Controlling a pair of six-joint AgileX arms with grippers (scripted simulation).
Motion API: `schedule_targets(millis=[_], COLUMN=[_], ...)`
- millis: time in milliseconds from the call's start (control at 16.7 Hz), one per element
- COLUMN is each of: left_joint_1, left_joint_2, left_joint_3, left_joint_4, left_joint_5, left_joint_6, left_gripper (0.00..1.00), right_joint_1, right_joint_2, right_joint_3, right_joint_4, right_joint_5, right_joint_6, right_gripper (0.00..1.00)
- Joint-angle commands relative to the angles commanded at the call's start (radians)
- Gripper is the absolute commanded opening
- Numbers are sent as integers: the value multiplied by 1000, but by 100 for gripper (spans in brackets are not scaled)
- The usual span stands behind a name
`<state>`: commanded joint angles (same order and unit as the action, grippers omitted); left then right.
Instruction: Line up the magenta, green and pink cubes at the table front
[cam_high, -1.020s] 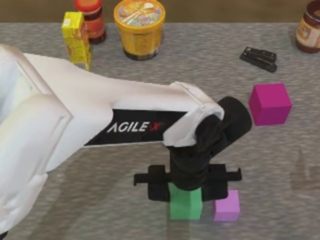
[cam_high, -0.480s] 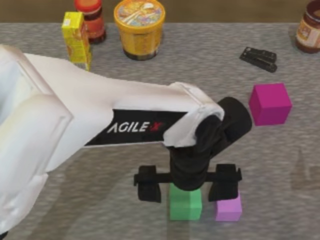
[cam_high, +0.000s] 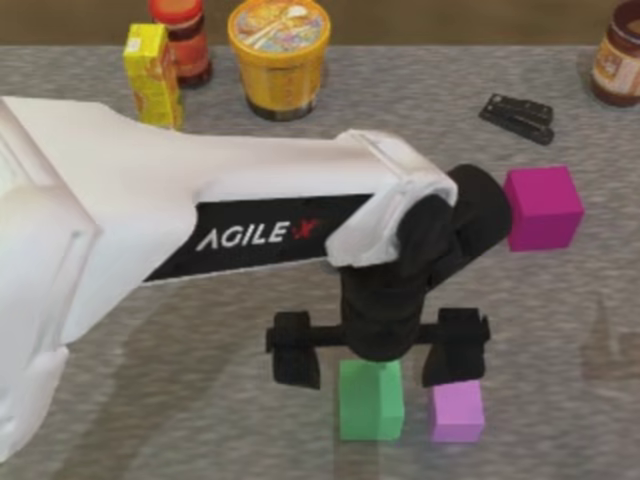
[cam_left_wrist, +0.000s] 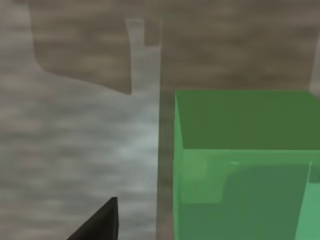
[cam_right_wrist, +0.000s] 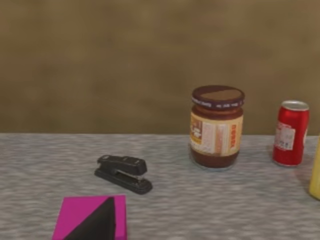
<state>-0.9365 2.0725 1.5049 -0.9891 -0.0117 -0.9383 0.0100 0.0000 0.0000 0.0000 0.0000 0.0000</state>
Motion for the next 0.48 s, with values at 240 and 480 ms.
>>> schedule_targets(millis=[240, 480], left_joint_1=[9, 5], left_joint_2=[-47, -48], left_joint_3=[77, 79], left_joint_4=[-125, -129], left_joint_5=[0, 0], left_joint_6=[-1, 0], left_gripper=[100, 100], right_joint_1=[0, 0], right_joint_2=[0, 0], right_joint_3=[0, 0], right_joint_4=[0, 0], right_joint_5=[0, 0], right_joint_6=[0, 0], right_gripper=[100, 100])
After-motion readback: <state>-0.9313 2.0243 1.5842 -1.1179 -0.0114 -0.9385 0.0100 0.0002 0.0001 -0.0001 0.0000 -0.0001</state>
